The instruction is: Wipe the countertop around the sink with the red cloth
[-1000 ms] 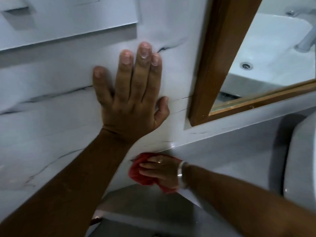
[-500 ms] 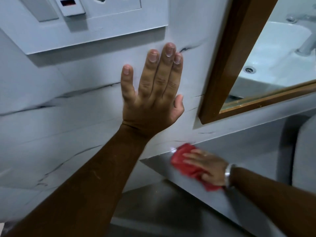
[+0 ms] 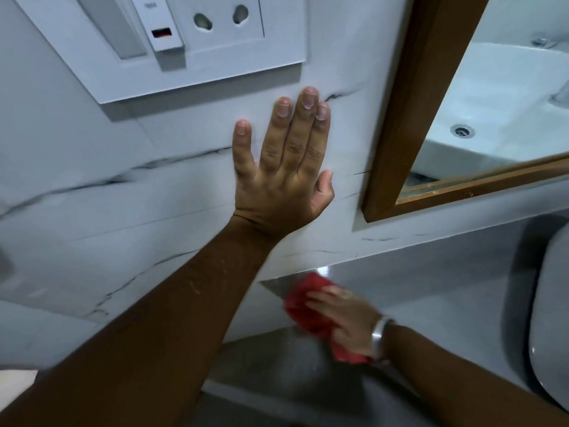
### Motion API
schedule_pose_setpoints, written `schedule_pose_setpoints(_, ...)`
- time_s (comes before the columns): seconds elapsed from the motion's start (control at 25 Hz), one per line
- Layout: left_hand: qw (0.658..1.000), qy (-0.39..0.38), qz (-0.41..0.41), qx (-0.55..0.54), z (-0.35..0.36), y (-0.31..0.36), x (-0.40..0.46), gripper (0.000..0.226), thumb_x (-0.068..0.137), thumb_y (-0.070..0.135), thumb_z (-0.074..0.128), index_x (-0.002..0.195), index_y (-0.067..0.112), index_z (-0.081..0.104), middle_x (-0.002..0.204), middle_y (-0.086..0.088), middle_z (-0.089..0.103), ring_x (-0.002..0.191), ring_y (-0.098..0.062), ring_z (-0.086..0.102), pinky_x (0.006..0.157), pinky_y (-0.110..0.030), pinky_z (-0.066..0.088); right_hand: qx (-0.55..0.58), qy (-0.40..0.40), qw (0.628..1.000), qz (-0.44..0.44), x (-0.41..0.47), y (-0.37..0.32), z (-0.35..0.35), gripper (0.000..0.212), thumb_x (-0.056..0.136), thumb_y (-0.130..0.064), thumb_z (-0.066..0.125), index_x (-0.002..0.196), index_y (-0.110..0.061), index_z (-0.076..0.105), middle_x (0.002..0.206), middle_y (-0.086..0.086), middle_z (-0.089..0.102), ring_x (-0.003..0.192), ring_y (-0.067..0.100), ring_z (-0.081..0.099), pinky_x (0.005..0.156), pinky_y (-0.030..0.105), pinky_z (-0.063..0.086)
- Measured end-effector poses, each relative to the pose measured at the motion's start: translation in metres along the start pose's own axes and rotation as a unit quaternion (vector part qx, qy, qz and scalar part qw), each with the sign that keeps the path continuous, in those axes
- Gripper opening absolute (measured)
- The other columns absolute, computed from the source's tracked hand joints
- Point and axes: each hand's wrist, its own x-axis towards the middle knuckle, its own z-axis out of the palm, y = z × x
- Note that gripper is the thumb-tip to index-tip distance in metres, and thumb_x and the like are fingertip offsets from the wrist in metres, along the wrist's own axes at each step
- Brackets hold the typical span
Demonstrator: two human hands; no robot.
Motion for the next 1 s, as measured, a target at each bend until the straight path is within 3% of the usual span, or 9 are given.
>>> schedule_pose_setpoints(0.16,1.0,-0.005,0.0,-0.004,0.001,0.002,0.0,0.08,0.079,0.04,0.059,0.148,0.005,0.036,0.147,-0.014,0.047,0.147,-0.033,0.025,0.119,-0.055,-0.002,0.012,0.005,0.995,0.099,-0.024,0.047,-0.015,0.08,0.086,-0.032,0.048,0.148,-0.048,0.0,0.163,-0.005,0.018,0.149,0.024,0.014,0.116,0.039,0.011)
schedule_pose_setpoints(0.32,1.0,-0.003,-0.004,0.003,0.002,0.001,-0.001,0.085,0.077,0.041,0.062,0.148,0.005,0.036,0.147,-0.017,0.046,0.137,-0.034,0.032,0.118,-0.055,-0.002,-0.07,-0.037,0.996,-0.035,0.079,-0.05,-0.009,0.078,0.091,-0.036,0.057,0.153,-0.03,0.009,0.163,0.0,0.016,0.147,0.03,0.016,0.118,0.048,0.016)
schedule_pose_setpoints(0.48,1.0,-0.006,0.005,0.012,-0.003,-0.001,0.001,0.082,0.08,0.043,0.062,0.146,0.002,0.036,0.143,-0.019,0.053,0.141,-0.034,0.03,0.119,-0.053,-0.006,-0.028,0.0,0.995,-0.097,-0.023,-0.03,0.007,0.067,0.083,-0.026,0.057,0.147,-0.029,0.034,0.152,0.001,0.043,0.142,0.025,0.032,0.12,0.04,0.02)
schedule_pose_setpoints(0.6,1.0,-0.001,-0.002,0.014,-0.001,-0.002,-0.002,0.088,0.083,0.045,0.058,0.153,0.002,0.025,0.149,-0.018,0.041,0.153,-0.026,0.004,0.119,-0.053,-0.008,0.117,0.125,0.98,0.102,-0.113,0.043,-0.002,0.079,0.071,-0.012,0.053,0.143,-0.038,0.036,0.144,0.009,0.051,0.133,0.029,0.046,0.114,0.034,0.029)
schedule_pose_setpoints(0.68,1.0,0.01,0.009,0.013,0.004,-0.004,-0.003,0.093,0.085,0.047,0.054,0.156,0.005,0.012,0.15,-0.017,0.031,0.149,-0.03,0.014,0.119,-0.053,-0.008,0.119,0.126,0.934,0.312,-0.096,0.083,-0.031,0.075,0.082,-0.009,0.052,0.15,-0.029,0.024,0.158,0.01,0.031,0.145,0.03,0.028,0.119,0.037,0.02)
schedule_pose_setpoints(0.76,0.999,0.032,0.018,0.011,0.01,-0.005,-0.002,0.092,0.084,0.048,0.053,0.155,0.006,0.012,0.149,-0.018,0.03,0.139,-0.035,0.027,0.119,-0.054,-0.005,0.095,0.095,0.945,0.297,-0.066,0.063,-0.034,0.072,0.084,-0.007,0.052,0.151,-0.019,0.029,0.159,0.01,0.027,0.147,0.028,0.023,0.121,0.037,0.017)
schedule_pose_setpoints(0.88,0.999,0.043,0.024,0.011,0.011,-0.006,-0.002,0.089,0.085,0.049,0.053,0.155,0.005,0.02,0.149,-0.019,0.034,0.138,-0.036,0.03,0.12,-0.053,-0.003,0.112,0.099,0.986,0.073,-0.112,0.014,0.017,0.073,0.063,0.001,0.058,0.133,-0.018,0.058,0.142,0.007,0.054,0.133,0.029,0.044,0.112,0.052,0.031)
schedule_pose_setpoints(0.96,0.999,0.03,0.031,0.021,0.008,-0.009,-0.005,0.087,0.085,0.048,0.054,0.154,0.002,0.026,0.151,-0.02,0.035,0.145,-0.035,0.023,0.119,-0.059,0.003,0.127,0.122,0.974,0.143,-0.15,0.028,0.031,0.074,0.064,-0.001,0.059,0.135,-0.02,0.056,0.145,0.001,0.05,0.136,0.032,0.043,0.111,0.054,0.033)
schedule_pose_setpoints(1.0,0.999,0.025,0.034,0.017,0.007,-0.009,-0.007,0.087,0.085,0.047,0.054,0.153,0.001,0.027,0.153,-0.02,0.034,0.147,-0.035,0.02,0.116,-0.065,0.013,0.13,0.162,0.945,0.251,-0.155,0.046,0.028,0.074,0.069,-0.001,0.058,0.14,-0.019,0.05,0.15,0.003,0.044,0.139,0.034,0.039,0.114,0.052,0.029)
